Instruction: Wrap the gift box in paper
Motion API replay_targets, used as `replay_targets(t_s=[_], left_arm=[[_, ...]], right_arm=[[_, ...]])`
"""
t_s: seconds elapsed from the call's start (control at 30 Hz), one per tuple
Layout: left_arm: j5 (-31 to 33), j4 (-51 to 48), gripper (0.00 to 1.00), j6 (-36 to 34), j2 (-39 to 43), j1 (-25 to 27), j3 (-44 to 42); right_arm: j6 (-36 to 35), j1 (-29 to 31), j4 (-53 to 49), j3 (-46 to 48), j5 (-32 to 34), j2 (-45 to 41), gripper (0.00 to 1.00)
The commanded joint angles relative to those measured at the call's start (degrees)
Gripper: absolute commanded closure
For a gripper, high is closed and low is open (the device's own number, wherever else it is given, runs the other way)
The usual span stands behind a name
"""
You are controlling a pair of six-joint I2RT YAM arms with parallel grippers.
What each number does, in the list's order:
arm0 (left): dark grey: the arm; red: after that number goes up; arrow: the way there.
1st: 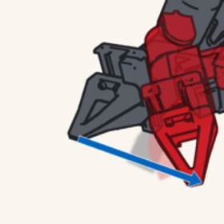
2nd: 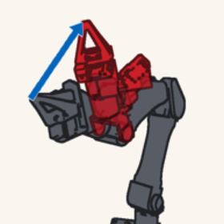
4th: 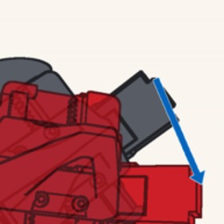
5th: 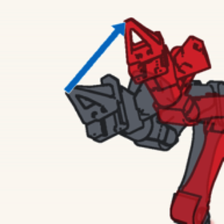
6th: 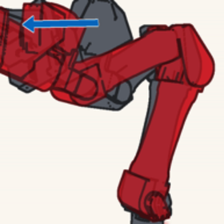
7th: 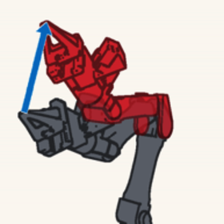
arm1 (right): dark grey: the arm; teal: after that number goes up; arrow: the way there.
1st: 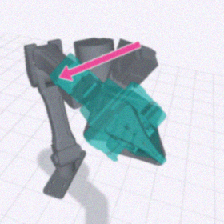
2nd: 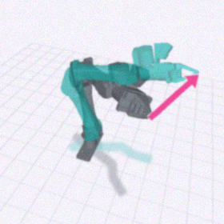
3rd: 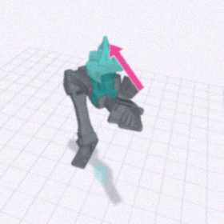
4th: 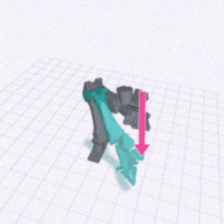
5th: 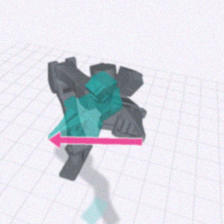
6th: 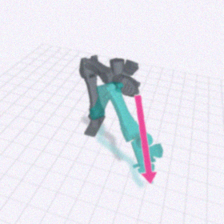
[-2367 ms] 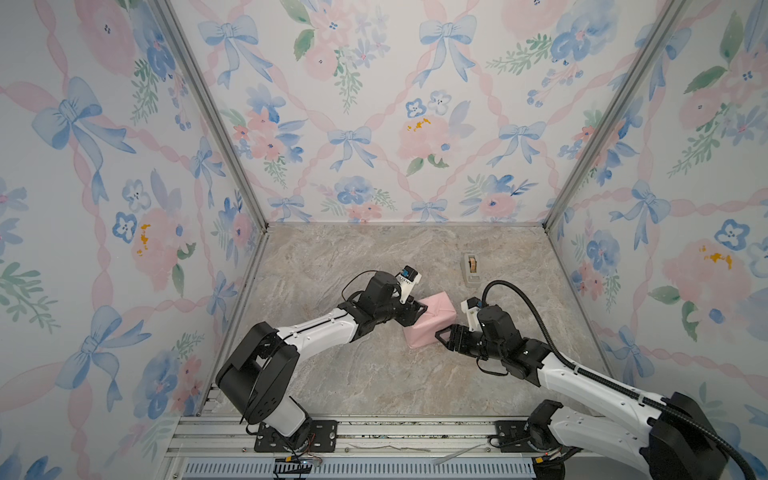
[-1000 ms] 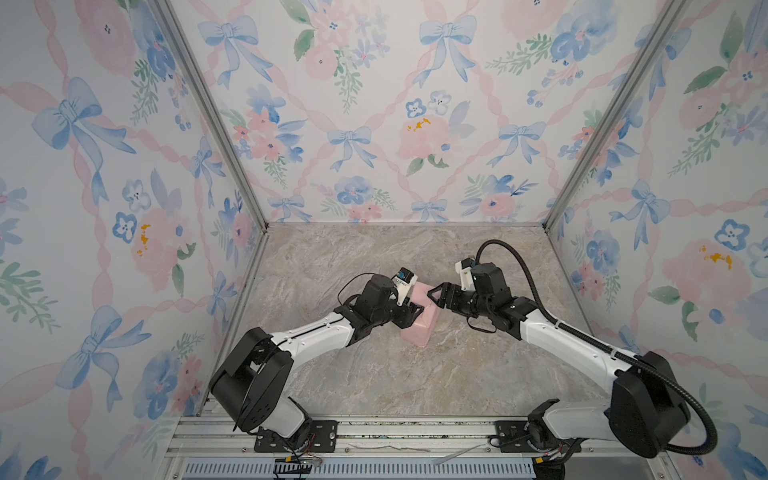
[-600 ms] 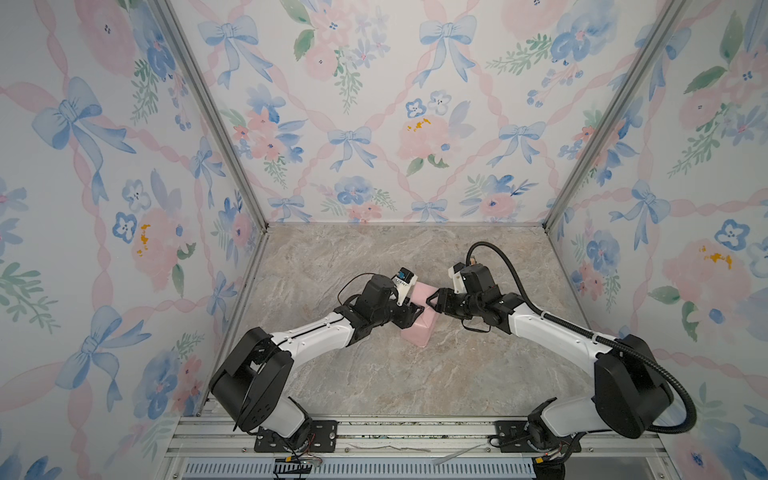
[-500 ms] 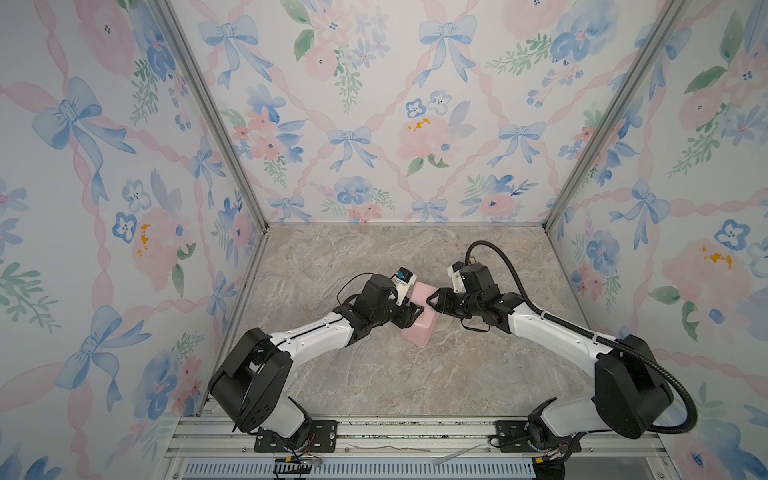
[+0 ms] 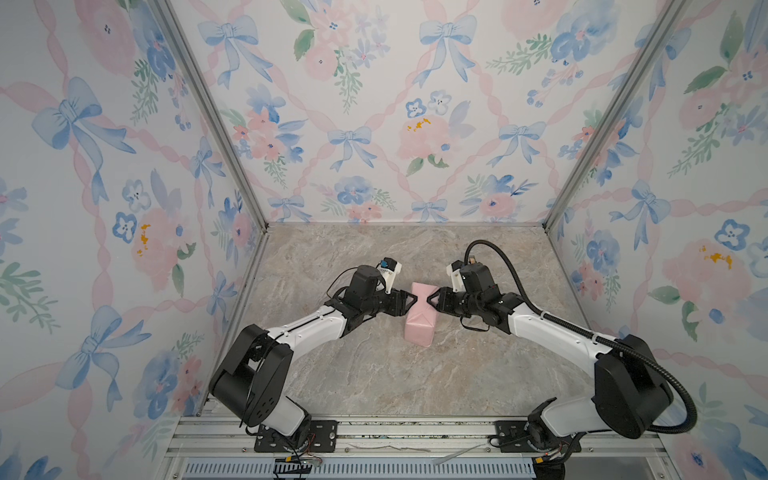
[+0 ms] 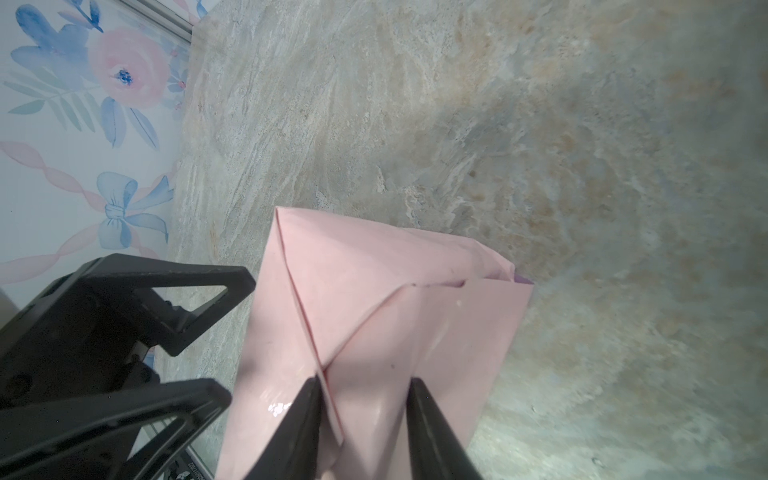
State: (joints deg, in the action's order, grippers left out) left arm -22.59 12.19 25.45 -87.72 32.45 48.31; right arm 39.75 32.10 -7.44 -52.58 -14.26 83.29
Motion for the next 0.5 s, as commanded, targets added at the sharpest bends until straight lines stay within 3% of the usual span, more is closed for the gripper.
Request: replay_targets(t_s=[0.0,0.13,0.27,0.47], left_arm=[[-1.91,1.25,0.37,2.17,-2.29,0.18,0.61],[0.77,1.33,0.4,1.71,-3.44,0.48,-0.45],[3.07,1.26,0.41,1.36,-3.58,0.63,-1.76],[4.0,1.06,0.41,0.87,-3.26,1.26,-2.35]], right_arm=[[-1.6,-0.03,-0.88,1.13,-0.95,1.02,0.64],[-2.19,-0.36,-1.9,0.89,-1.04,-0.43,0.61],[-3.3,-1.4,-3.5,1.12,-1.67,-4.04,0.39],[-2.68,-2.39,-3.08,1.17,-4.57,-6.13,0.35]])
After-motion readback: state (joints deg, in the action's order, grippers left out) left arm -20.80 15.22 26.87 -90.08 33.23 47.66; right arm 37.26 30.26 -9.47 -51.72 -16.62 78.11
